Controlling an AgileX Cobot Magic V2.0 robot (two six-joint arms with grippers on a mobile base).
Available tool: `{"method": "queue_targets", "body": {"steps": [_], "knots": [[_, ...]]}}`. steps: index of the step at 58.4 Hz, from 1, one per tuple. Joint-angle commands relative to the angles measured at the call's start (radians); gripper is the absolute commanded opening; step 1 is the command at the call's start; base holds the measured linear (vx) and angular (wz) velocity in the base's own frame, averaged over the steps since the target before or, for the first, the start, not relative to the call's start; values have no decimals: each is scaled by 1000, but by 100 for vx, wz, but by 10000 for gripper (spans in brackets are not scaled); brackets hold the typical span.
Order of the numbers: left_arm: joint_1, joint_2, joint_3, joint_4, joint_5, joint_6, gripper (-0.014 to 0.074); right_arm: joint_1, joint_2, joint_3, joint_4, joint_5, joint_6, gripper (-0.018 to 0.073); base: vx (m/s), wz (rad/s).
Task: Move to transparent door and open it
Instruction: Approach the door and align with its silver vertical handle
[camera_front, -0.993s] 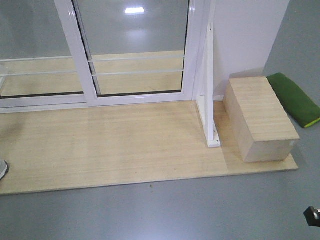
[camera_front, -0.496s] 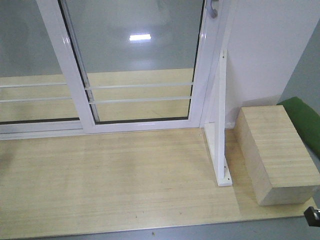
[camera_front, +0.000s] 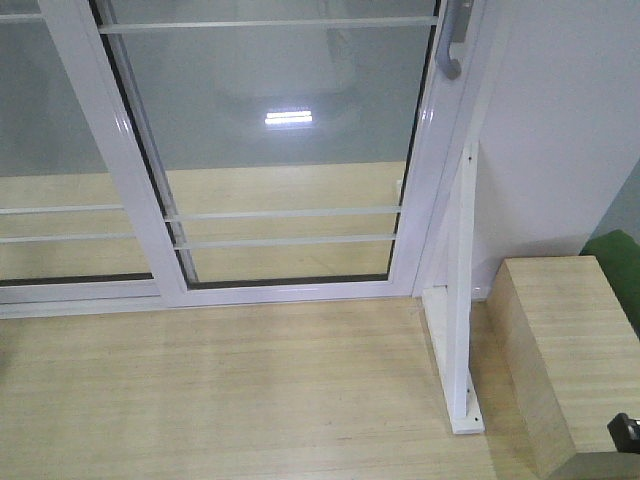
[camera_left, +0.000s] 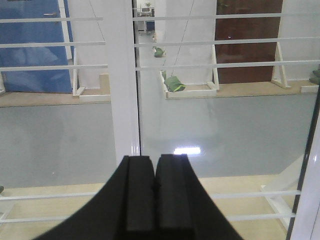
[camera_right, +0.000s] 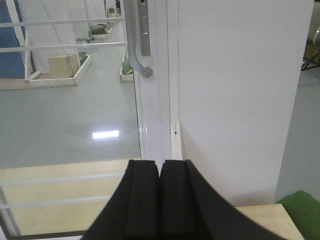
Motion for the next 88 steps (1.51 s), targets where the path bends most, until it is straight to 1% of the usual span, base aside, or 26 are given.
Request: {"method": "queue_targets", "body": {"steps": [1, 41, 88], "knots": [[-2, -13, 32, -9, -85, 1, -6, 0, -14, 14, -5, -81, -4, -8, 24, 5], [-2, -13, 32, -9, -85, 1, -6, 0, -14, 14, -5, -81, -4, -8, 21, 7], [-2, -13, 32, -9, -85, 1, -6, 0, -14, 14, -5, -77, -4, -8, 10, -1]]}}
